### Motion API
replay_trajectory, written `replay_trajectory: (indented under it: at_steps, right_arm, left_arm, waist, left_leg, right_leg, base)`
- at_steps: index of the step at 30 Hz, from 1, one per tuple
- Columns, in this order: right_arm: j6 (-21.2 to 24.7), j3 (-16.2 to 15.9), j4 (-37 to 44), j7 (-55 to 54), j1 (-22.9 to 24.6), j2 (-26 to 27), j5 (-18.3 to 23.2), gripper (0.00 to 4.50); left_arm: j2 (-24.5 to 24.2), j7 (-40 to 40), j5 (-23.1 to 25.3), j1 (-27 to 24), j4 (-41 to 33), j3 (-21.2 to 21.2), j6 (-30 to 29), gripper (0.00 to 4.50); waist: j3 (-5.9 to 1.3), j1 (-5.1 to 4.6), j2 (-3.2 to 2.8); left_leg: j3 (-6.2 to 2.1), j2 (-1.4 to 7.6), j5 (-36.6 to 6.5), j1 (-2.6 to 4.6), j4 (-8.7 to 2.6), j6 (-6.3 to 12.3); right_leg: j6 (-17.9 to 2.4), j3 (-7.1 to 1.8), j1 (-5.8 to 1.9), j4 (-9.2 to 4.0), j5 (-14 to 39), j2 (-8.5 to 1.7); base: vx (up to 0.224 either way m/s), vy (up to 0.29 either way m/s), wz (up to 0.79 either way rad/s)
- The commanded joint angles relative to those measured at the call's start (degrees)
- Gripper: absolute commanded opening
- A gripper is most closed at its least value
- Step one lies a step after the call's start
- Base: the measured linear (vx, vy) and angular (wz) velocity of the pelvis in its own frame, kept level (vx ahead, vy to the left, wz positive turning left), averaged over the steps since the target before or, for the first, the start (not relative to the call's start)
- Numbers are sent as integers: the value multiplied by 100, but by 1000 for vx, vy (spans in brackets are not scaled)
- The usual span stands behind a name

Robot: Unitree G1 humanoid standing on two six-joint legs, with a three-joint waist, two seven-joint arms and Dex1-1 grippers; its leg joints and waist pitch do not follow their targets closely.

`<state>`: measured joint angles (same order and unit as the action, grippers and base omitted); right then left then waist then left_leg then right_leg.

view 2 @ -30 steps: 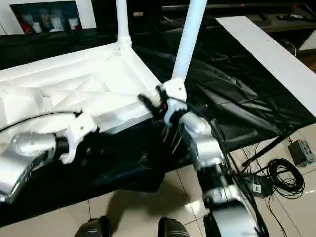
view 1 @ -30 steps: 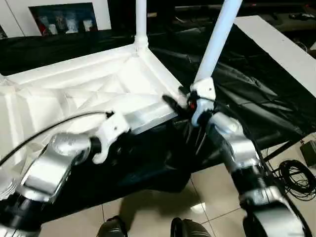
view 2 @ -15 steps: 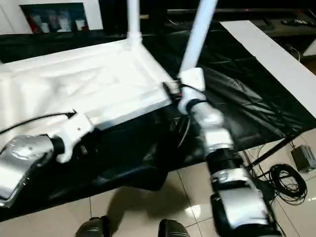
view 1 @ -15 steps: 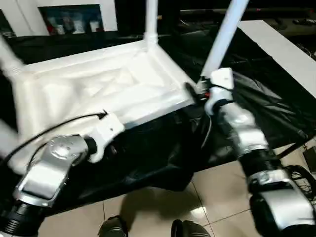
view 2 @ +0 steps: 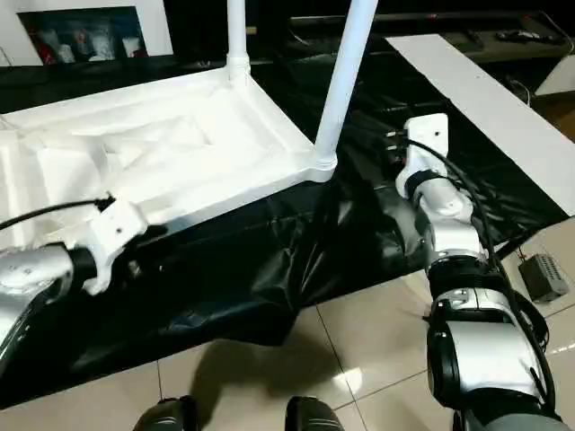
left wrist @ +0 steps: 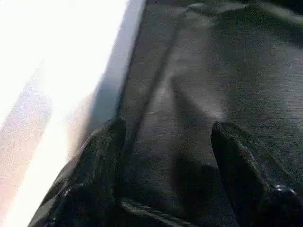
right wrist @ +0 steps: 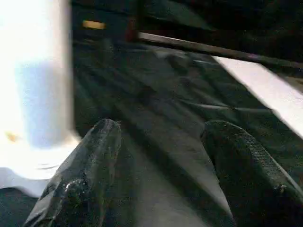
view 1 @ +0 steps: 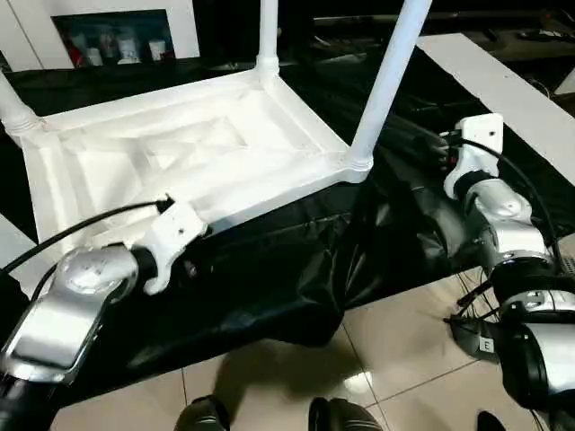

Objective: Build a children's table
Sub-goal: Rotate leg to tighten

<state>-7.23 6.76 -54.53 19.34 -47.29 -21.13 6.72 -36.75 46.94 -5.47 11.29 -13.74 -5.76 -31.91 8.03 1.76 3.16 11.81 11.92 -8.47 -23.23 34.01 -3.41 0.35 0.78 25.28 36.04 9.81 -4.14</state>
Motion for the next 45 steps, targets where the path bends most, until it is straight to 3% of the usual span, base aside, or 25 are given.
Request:
replay_trajectory:
  at_steps: [1,5,7,8,10,12,14,16,17,21,22,24,26,27,29,39,43,45]
  right_arm:
    - [113,-155,290,536,149,39,76,312]
    - [266,-439,601,1217,331,140,191,312]
    - [399,-543,796,1636,390,260,394,338]
    - [581,-597,922,1960,389,416,535,347]
    - [597,-641,905,2039,356,478,513,347]
    - [460,-690,735,2090,185,708,370,378]
    - [422,-701,713,2045,156,757,330,394]
    - [178,-627,452,1974,-39,896,328,414]
    - [88,-572,340,1964,-129,976,367,414]
    - [-266,-311,-429,1797,-671,1151,525,414]
    - [-294,-295,-487,1745,-712,1151,520,414]
    - [-460,-266,-670,1447,-856,1133,446,414]
    - [-461,-105,-943,956,-1091,1056,424,414]
    - [-466,-70,-992,849,-1134,1035,421,414]
    - [-519,94,-1208,297,-1302,922,426,414]
    - [-762,579,-1799,-754,-1543,520,591,414]
    - [-790,683,-1904,-980,-1566,280,561,414]
    - [-799,685,-1942,-917,-1594,194,508,414]
  left_arm:
    - [-7,86,-105,-17,-242,5,29,325]
    - [79,-46,-111,50,-244,-44,-36,325]
    - [147,-160,-91,77,-242,-54,-79,332]
    - [181,-233,-95,24,-300,-33,-124,332]
    - [176,-238,-109,-38,-371,-24,-151,332]
    - [92,-244,-175,-333,-731,93,-311,332]
    - [63,-239,-197,-414,-814,144,-331,332]
    - [-7,-283,-227,-598,-988,276,-435,332]
    - [-46,-303,-248,-715,-1090,361,-487,332]
    - [-156,-359,-329,-1032,-1505,588,-741,332]
    - [-157,-369,-335,-1046,-1531,603,-768,332]
    - [-168,-417,-341,-1122,-1639,691,-862,332]
    - [-184,-442,-360,-1262,-1828,803,-924,332]
    - [-181,-455,-362,-1291,-1866,824,-937,332]
    - [-190,-498,-399,-1425,-2004,920,-995,332]
    - [-192,-641,-460,-1593,-2136,1175,-992,332]
    - [-219,-378,-715,-1827,-2295,1401,-760,332]
    - [-277,-92,-952,-2100,-2524,1557,-613,332]
  waist:
    - [-519,8,46]
    - [-491,18,18]
    - [-482,21,23]
    - [-434,15,18]
    - [-408,15,26]
    - [-358,13,78]
    - [-339,14,57]
    - [-290,25,109]
    - [-296,21,104]
    - [-151,26,146]
    - [-147,32,118]
    - [-88,54,123]
    - [-14,85,188]
    - [-10,84,184]
    - [37,93,230]
    - [90,154,291]
    - [79,184,324]
    - [74,190,347]
  left_leg:
    - [-4,46,-1132,135,-297,264]
    - [-15,60,-1272,156,-320,212]
    - [-26,68,-1350,162,-335,194]
    - [-36,68,-1475,152,-358,175]
    - [-59,77,-1541,146,-386,137]
    - [-64,89,-1539,148,-403,111]
    - [-59,92,-1500,173,-404,75]
    - [-52,86,-1364,150,-413,114]
    - [-54,93,-1307,145,-405,126]
    - [-48,104,-1246,144,-432,192]
    - [-55,111,-1219,164,-434,150]
    - [-44,115,-1202,186,-439,96]
    - [-37,97,-1135,174,-450,77]
    - [-41,99,-1114,173,-452,57]
    - [-23,90,-989,177,-442,24]
    - [5,79,-634,188,-424,59]
    - [26,76,-658,204,-409,40]
    - [22,73,-675,176,-417,32]
  right_leg:
    - [-1121,-135,-274,-382,1100,-165]
    - [-1115,-140,-251,-405,1306,-169]
    - [-1092,-142,-249,-413,1408,-178]
    - [-1055,-146,-232,-429,1516,-176]
    - [-1037,-137,-223,-441,1687,-199]
    - [-1018,-144,-201,-451,1760,-215]
    - [-1048,-148,-173,-444,1694,-212]
    - [-1062,-147,-165,-430,1454,-198]
    - [-1101,-150,-167,-400,1344,-209]
    - [-1184,-139,-119,-394,1122,-201]
    - [-1222,-139,-129,-375,1065,-212]
    - [-1222,-136,-106,-371,988,-204]
    - [-1154,-145,-119,-375,983,-216]
    - [-1148,-146,-127,-366,972,-220]
    - [-1118,-147,-127,-365,897,-223]
    - [-1107,-148,-151,-318,511,-218]
    - [-1069,-154,-148,-331,613,-210]
    - [-1031,-149,-165,-331,689,-209]
  base:
    - [0,0,0]
    - [0,0,0]
    - [0,0,0]
    - [0,0,0]
    - [0,0,0]
    - [0,0,0]
    - [0,0,0]
    - [0,0,0]
    - [0,0,0]
    - [0,0,0]
    - [0,0,0]
    - [0,0,0]
    - [0,0,0]
    - [0,0,0]
    - [0,0,0]
    - [0,0,0]
    - [0,0,0]
    - [0,0,0]
